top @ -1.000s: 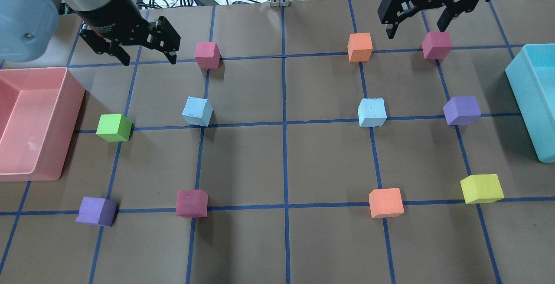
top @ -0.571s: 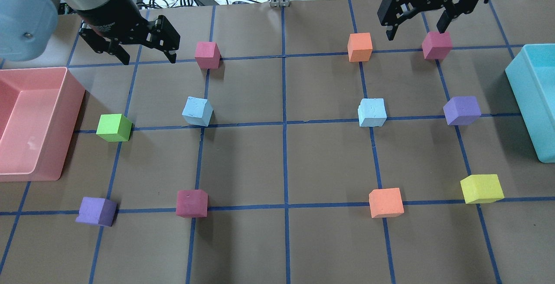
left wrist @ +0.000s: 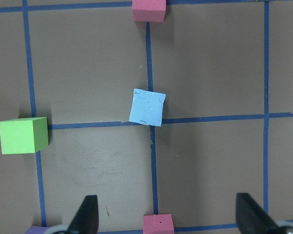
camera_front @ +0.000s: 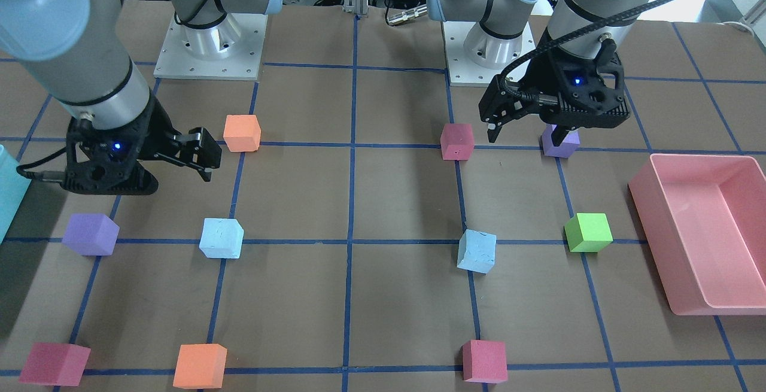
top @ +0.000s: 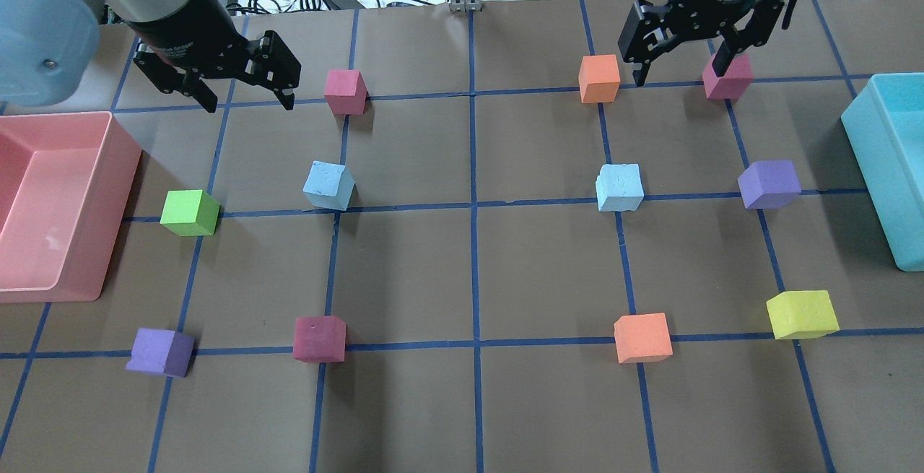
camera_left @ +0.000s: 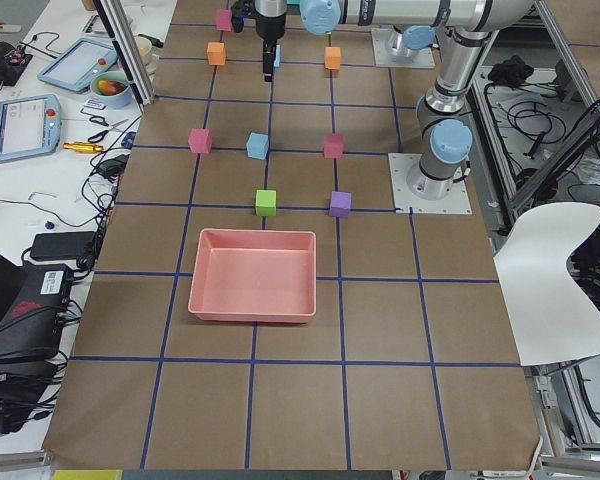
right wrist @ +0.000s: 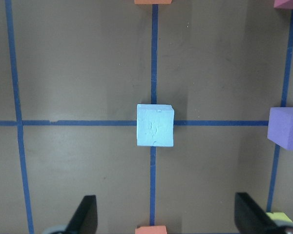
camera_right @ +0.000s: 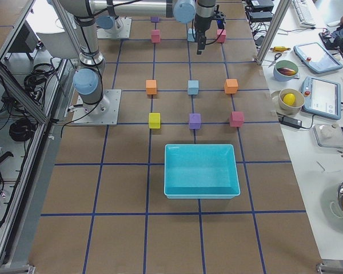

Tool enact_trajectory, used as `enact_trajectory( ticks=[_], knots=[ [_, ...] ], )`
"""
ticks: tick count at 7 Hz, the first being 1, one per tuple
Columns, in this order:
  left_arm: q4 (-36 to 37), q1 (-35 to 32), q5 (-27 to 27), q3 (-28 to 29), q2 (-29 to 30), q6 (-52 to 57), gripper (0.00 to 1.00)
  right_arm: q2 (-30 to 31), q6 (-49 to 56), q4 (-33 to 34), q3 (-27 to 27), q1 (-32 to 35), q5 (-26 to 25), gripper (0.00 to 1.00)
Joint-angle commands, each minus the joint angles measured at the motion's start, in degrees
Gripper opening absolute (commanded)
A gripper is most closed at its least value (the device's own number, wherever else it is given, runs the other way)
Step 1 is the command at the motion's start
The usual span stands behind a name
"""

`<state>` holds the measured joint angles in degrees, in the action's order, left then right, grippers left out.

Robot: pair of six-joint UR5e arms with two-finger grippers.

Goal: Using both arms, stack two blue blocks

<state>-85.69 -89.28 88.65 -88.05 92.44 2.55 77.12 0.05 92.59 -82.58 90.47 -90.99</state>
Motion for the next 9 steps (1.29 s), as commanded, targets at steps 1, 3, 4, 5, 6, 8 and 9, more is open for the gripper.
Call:
enact_trajectory(
  ticks=[1, 3, 4, 5, 6, 8, 9],
  knots=[
    [-0.1, 0.0, -0.1, -0.2, 0.2, 0.0, 1.00, -2.6, -1.3, 5.7, -4.2, 0.8, -0.1, 1.00],
    [0.8, 0.0, -0.1, 0.3, 2.7, 0.0, 1.00, -3.5, 0.6, 16.3, -10.9, 0.8, -0.1, 1.00],
    [2.0, -0.2, -0.1, -0.6, 3.9, 0.3, 1.00, -4.5, 2.6, 24.2, -15.7, 0.6, -0.1, 1.00],
    [5.6, -0.1, -0.1, -2.3, 6.7, 0.2, 1.00, -6.1, 4.5, 31.7, -20.5, 0.2, -0.2, 1.00],
    [11.7, -0.2, -0.2, -5.3, 9.3, -0.3, 1.00, -7.8, 6.5, 39.2, -25.2, 0.1, -0.4, 1.00],
    [26.4, -0.2, -0.6, -12.7, 13.9, 0.4, 1.00, -9.7, 7.5, 46.3, -28.7, 0.1, -0.6, 0.78],
    [27.1, -0.3, -0.3, -14.1, 15.3, 1.4, 1.00, -9.6, 8.1, 46.2, -28.6, 0.0, -0.9, 0.51]
  ],
)
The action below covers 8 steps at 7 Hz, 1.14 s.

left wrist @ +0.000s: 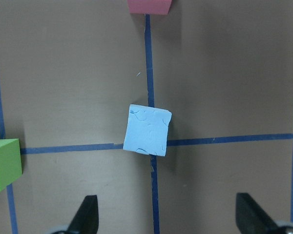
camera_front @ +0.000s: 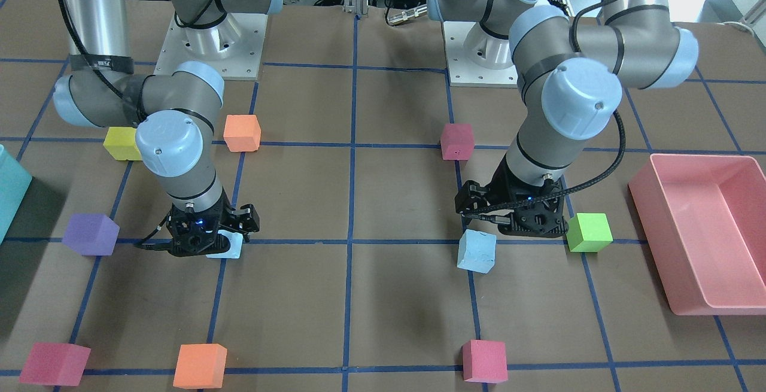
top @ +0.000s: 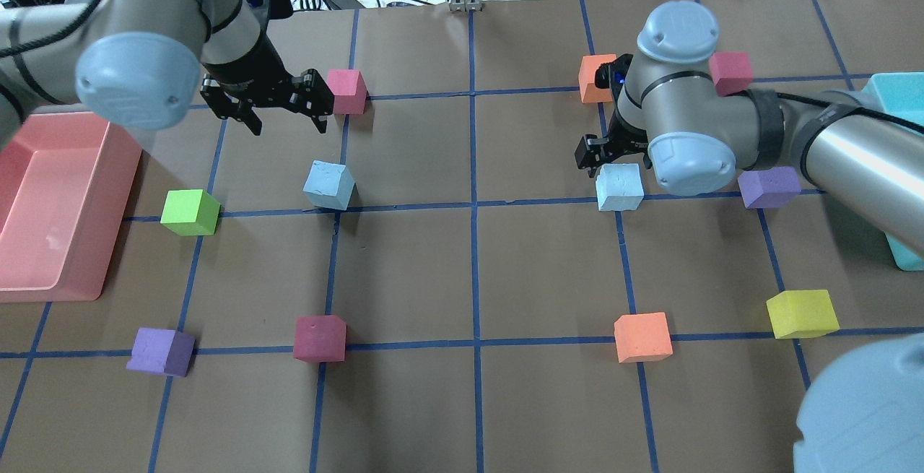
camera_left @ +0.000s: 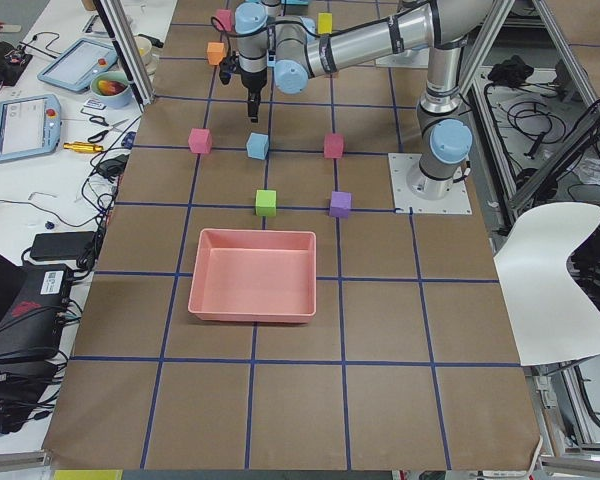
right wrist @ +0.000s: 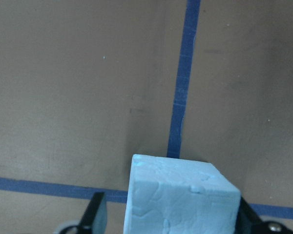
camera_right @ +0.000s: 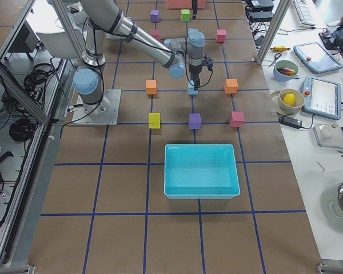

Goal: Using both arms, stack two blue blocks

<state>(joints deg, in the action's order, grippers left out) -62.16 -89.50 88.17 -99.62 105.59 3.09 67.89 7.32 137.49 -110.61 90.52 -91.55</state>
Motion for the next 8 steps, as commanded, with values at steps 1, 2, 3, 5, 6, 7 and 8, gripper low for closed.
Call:
enact_trajectory(
  ticks=[1, 2, 3, 5, 6, 7, 8],
  knots=[
    [6.1, 0.0, 0.2, -2.6, 3.6, 1.4, 1.00, -0.2, 0.9, 1.1, -0.4, -0.1, -0.5, 0.36],
    [7.3, 0.0, 0.4, -2.9, 6.0, 1.4, 1.00, 0.2, -0.3, 0.8, 0.6, 0.2, 0.0, 0.37],
    [7.6, 0.0, 0.3, -2.7, 7.5, 1.3, 1.00, 0.3, -6.6, -3.1, 4.4, 1.8, 0.7, 0.38],
    [7.4, 0.0, 0.5, -3.4, 9.2, 1.4, 1.00, -1.1, -19.7, -7.8, 10.9, 12.2, 0.6, 0.42],
    [8.4, 0.0, 0.5, -3.2, 9.5, 1.3, 1.00, -2.5, -24.8, -7.6, 11.0, 16.4, 0.8, 0.43],
    [9.4, 0.0, 0.6, -3.2, 9.4, 1.2, 1.00, -4.8, -26.6, -6.6, 11.4, 19.7, 0.8, 0.43],
    [9.9, 0.1, 0.5, -3.4, 9.2, 0.6, 0.74, -5.3, -26.8, -6.3, 11.6, 20.0, 0.6, 0.43]
  ],
)
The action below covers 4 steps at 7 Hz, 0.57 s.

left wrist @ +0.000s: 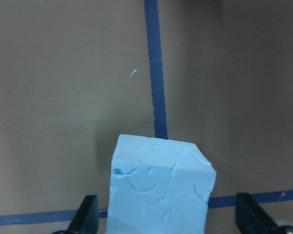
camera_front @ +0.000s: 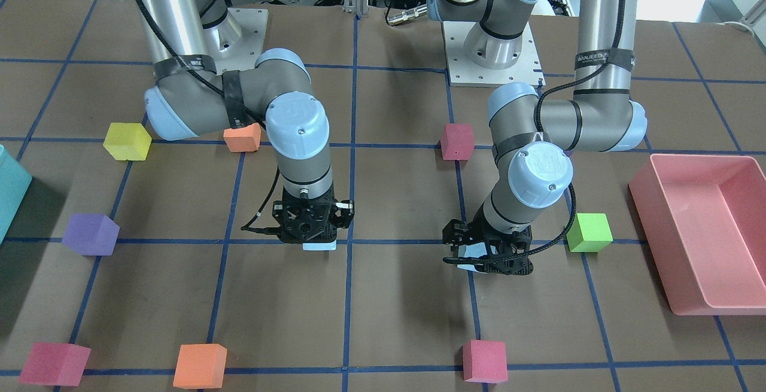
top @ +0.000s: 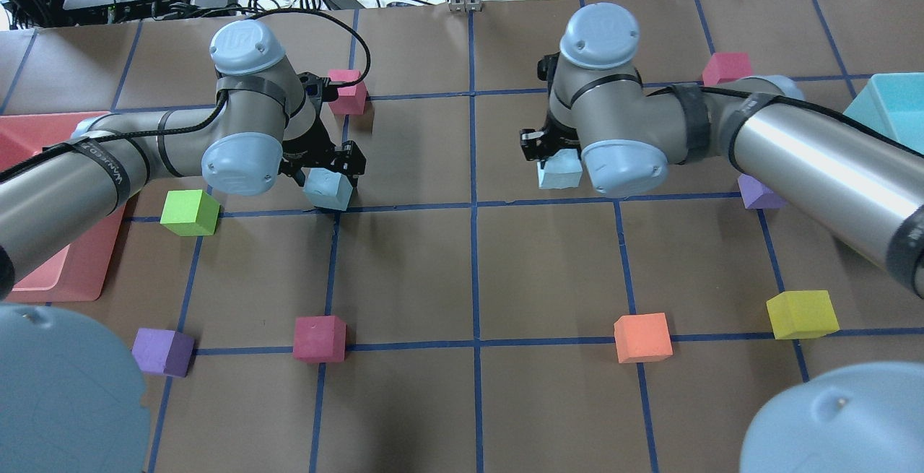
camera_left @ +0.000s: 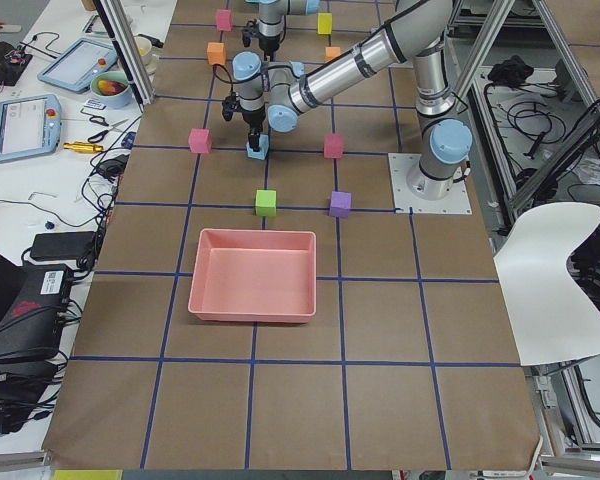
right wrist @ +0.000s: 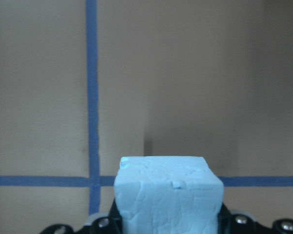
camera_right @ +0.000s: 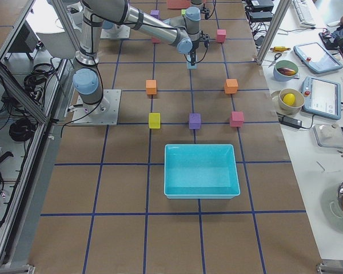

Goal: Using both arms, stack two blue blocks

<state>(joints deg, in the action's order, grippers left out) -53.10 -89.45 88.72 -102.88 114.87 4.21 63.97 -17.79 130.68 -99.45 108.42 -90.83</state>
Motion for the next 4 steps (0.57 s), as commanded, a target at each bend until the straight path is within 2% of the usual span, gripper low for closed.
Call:
enact_trajectory(
  ticks=[1, 2, 3, 4],
  knots=[
    [0.9, 0.1, -0.2, 0.2, 0.3, 0.1, 0.50, -1.1, -1.6, 0.4, 0.6, 1.9, -0.2, 0.44],
    [0.9, 0.1, -0.2, 0.0, -0.3, 0.1, 0.03, -1.1, -1.7, 0.2, 0.5, 1.9, -0.2, 0.45],
    [0.6, 0.1, -0.4, 0.7, -1.0, -0.2, 0.00, -1.5, -2.4, 0.5, 0.5, 2.3, 0.1, 0.46],
    [0.0, -0.1, -0.3, 1.7, -1.7, -0.3, 0.00, -1.8, -2.5, 0.7, 0.0, 2.3, 1.0, 0.73]
  ],
)
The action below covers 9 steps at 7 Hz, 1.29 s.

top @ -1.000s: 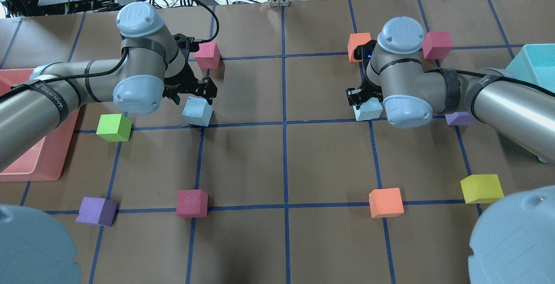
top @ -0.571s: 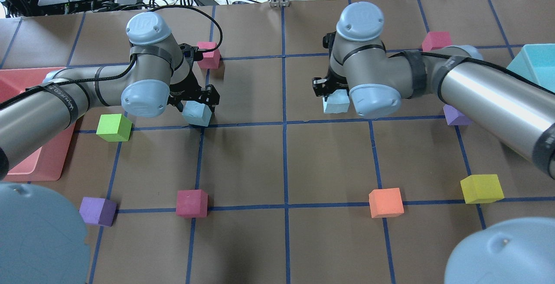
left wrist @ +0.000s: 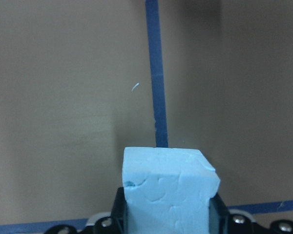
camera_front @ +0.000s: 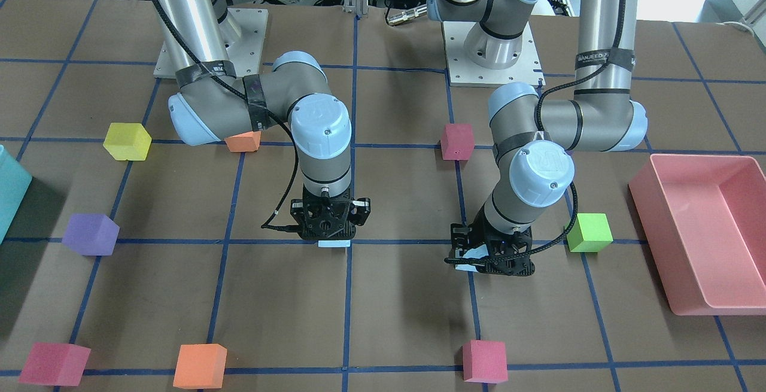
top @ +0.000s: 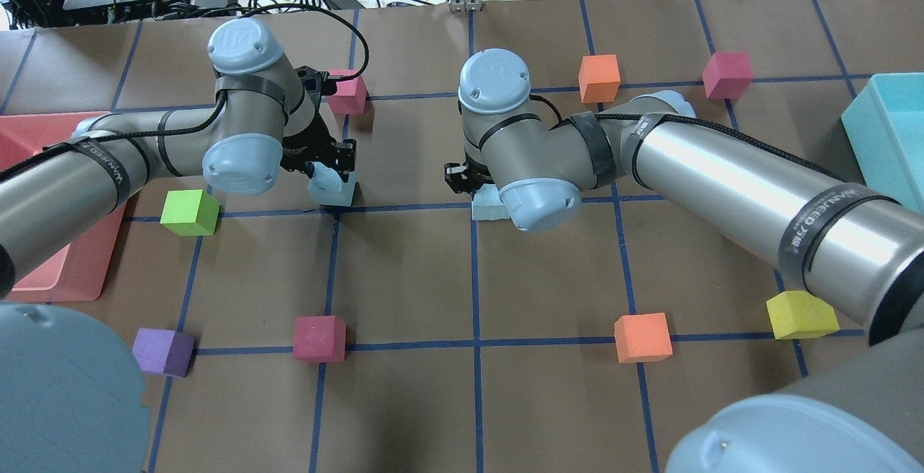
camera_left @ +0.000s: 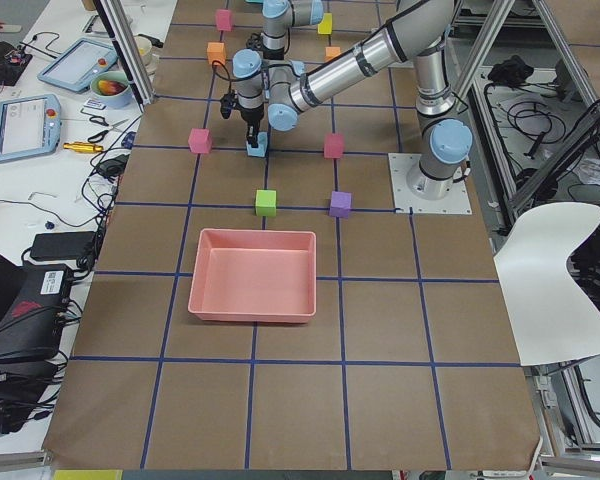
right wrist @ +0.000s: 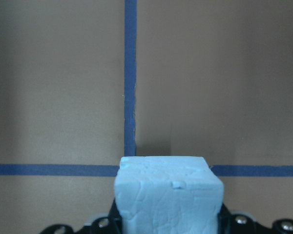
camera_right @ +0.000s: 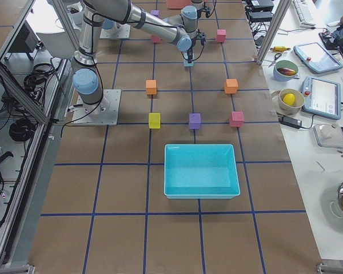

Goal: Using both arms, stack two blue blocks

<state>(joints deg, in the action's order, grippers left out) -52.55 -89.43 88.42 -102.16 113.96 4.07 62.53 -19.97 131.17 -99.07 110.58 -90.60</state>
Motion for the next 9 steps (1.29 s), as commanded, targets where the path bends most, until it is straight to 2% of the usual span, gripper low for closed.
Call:
enact_trajectory(
  ticks=[1, 2, 3, 4, 5, 7, 9],
  knots=[
    [-1.8, -0.5, -0.1, 1.5, -1.4, -0.6, 0.00, -1.2, -0.4, 0.2, 0.1, 0.2, 1.0, 1.00],
    [-2.2, -0.8, -0.2, 2.5, -2.4, -0.7, 0.00, -1.2, -0.3, 0.1, 0.3, 0.2, 1.0, 1.00],
    [-5.9, -0.8, -0.4, 3.6, -3.6, -0.7, 0.00, -0.1, 0.6, -0.8, 1.8, -1.2, 0.5, 1.00],
    [-7.7, -1.2, -1.4, 5.5, -5.1, -0.8, 0.00, 2.7, 0.7, -4.6, 3.8, -3.1, 0.7, 1.00],
    [-11.7, -3.1, -1.7, 6.4, -6.5, -1.4, 0.00, 6.5, 4.1, -12.2, 6.7, -5.2, 0.8, 1.00],
    [-11.6, -9.8, -1.8, 8.6, -5.3, -15.1, 0.00, 11.8, 10.5, -30.2, 15.5, -9.8, -0.1, 1.00],
    [-11.8, -16.4, -1.2, 11.4, -3.2, -22.7, 0.00, 15.2, 21.6, -44.9, 23.0, -17.1, -1.3, 1.00]
  ],
)
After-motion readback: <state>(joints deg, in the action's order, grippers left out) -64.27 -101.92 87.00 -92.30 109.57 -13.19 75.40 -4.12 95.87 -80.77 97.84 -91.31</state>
